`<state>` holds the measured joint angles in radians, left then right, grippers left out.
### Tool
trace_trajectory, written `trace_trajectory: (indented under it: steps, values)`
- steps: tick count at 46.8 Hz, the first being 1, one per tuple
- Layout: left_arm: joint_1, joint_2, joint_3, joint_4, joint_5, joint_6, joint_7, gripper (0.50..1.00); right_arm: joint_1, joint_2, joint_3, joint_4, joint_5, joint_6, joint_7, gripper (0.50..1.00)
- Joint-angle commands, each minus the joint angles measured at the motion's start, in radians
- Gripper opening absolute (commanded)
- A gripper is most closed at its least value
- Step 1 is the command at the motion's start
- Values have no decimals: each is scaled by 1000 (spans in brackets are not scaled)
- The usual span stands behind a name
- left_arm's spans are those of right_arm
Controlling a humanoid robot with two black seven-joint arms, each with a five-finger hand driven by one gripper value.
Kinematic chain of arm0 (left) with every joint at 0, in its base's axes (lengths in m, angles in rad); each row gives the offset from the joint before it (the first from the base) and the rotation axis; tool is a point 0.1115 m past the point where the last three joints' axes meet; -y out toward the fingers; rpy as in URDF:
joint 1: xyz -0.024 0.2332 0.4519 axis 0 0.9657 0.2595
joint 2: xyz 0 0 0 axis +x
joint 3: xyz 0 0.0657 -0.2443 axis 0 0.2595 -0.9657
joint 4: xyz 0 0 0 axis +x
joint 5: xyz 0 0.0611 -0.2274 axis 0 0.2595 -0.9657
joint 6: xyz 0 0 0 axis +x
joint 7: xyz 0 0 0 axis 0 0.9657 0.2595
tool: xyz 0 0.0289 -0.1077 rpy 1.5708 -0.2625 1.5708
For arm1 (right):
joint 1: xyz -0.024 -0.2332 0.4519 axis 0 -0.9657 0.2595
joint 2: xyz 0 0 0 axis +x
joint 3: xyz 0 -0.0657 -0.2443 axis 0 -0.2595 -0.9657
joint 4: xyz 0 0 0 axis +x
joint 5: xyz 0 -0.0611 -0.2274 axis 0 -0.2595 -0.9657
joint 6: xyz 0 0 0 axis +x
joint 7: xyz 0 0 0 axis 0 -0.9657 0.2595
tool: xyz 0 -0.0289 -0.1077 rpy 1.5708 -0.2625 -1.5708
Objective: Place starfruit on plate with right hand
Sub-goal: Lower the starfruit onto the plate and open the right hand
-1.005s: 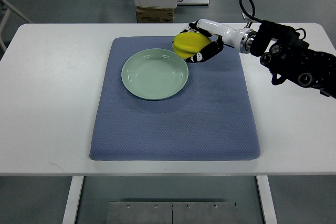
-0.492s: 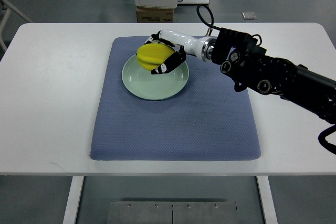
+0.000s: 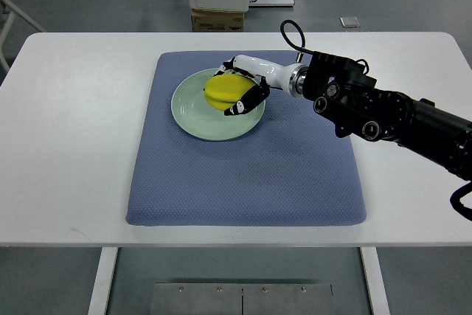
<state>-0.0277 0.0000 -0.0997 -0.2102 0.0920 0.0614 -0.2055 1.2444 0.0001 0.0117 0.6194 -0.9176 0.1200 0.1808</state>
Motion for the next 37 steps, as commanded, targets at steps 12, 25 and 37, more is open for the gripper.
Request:
trace_trajectory:
  steps: [12, 25, 37]
  values:
    - [0, 0, 0, 0, 0, 0, 0, 1000, -2, 0, -29, 20, 8, 0, -1, 500]
    - [0, 0, 0, 0, 0, 0, 0, 1000, -5, 0, -35, 23, 8, -8, -83, 535]
    - [0, 0, 0, 0, 0, 0, 0, 1000, -3, 0, -35, 39, 16, -13, -144, 828]
